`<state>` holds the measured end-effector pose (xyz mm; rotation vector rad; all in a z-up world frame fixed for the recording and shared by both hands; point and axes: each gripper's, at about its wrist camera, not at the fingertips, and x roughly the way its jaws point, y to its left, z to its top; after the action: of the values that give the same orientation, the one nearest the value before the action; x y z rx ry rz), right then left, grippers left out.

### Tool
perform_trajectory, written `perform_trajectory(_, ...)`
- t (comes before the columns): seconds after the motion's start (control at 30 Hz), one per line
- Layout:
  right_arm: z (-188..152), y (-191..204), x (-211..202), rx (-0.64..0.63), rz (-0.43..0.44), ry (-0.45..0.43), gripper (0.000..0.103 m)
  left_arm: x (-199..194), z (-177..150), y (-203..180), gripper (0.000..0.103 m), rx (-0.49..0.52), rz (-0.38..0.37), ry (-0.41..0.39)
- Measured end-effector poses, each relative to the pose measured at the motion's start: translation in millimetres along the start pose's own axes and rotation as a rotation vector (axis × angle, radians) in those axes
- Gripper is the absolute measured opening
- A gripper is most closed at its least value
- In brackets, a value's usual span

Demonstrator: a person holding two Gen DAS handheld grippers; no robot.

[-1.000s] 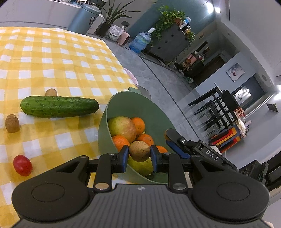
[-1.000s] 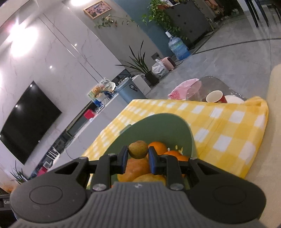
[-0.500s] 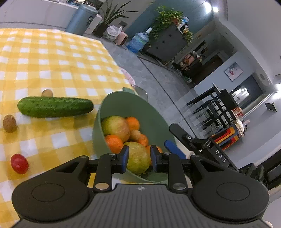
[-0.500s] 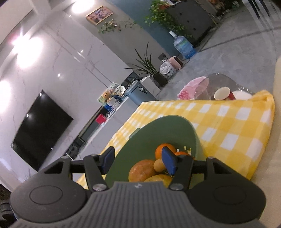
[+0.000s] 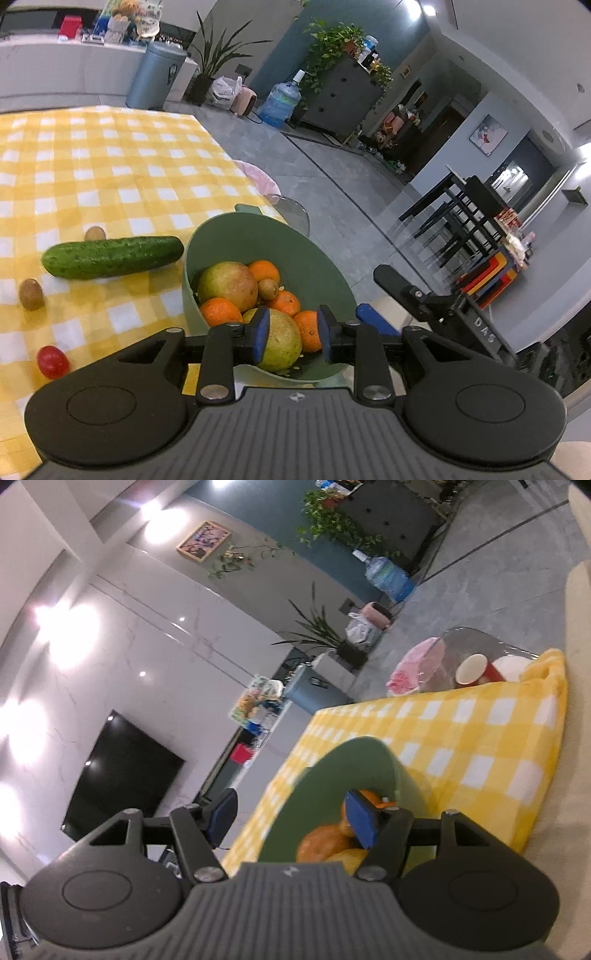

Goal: Organize fruits
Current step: 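Open the left tool to drop the brown potato into the colander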

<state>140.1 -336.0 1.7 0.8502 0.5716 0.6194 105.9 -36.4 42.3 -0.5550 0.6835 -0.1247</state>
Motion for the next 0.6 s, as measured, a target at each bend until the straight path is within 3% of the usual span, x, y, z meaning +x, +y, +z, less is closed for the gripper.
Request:
perform_trajectory(0.33,-8.3,38.8,-0.5,-0.127,-0.060,0.079,0.067,-31.1,-1.7,-10.3,0.068,0.066,0.140,0.006)
perform_trajectory(0.43,-14.9,53.3,1.2,-0.149,-0.033,0.105,0.067,-42.3,0.2,-6.3,0.074,0.080,0.168,0.004)
perform_trajectory(0.6,-29.6,79.3,7.3,-0.194,-0.031,0.130,0.067,-55.7,1.2,4.3,0.076,0.047,0.186,0.029)
